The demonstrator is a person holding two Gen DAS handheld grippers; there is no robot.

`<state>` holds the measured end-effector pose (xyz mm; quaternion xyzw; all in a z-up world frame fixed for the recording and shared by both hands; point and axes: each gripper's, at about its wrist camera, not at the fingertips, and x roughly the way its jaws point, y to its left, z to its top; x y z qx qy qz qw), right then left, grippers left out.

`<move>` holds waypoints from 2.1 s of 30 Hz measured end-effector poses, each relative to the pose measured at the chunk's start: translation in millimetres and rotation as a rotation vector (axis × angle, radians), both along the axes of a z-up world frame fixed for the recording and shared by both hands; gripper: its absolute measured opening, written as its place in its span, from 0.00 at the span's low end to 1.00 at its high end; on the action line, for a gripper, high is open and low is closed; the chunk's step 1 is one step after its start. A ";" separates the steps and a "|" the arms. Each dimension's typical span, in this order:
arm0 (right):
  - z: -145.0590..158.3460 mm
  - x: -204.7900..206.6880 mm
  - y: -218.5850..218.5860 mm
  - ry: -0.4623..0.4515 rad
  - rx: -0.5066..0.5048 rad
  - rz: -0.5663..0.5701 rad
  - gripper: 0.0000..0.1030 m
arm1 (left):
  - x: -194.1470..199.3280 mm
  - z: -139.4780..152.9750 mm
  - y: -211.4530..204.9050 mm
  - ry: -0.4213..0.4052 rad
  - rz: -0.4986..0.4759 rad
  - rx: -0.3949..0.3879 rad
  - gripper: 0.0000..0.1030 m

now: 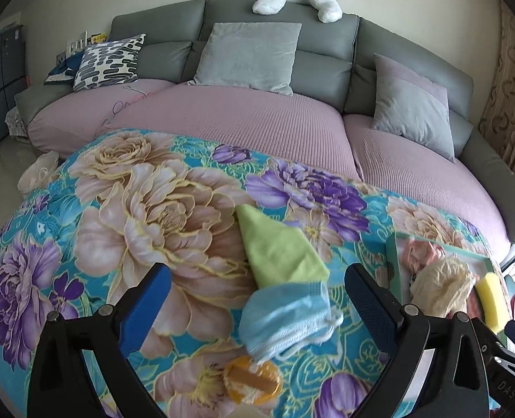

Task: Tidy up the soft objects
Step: 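Move both open grippers back toward the mask and orange tape, then grasp the orange round tape with the left gripper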

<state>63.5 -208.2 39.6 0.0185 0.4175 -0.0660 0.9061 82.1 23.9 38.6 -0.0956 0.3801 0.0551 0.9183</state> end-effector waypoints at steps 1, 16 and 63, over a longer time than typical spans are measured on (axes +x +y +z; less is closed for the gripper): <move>-1.3 -2.8 2.5 0.005 0.004 0.001 1.00 | -3.3 -1.8 2.3 0.005 -0.002 -0.005 0.97; -23.1 -9.4 42.6 0.078 0.074 0.062 1.00 | -27.3 -37.3 27.7 0.151 -0.043 -0.020 0.97; -39.8 5.7 64.9 0.128 0.019 0.095 1.00 | -31.2 -37.9 18.8 0.152 -0.212 0.029 0.43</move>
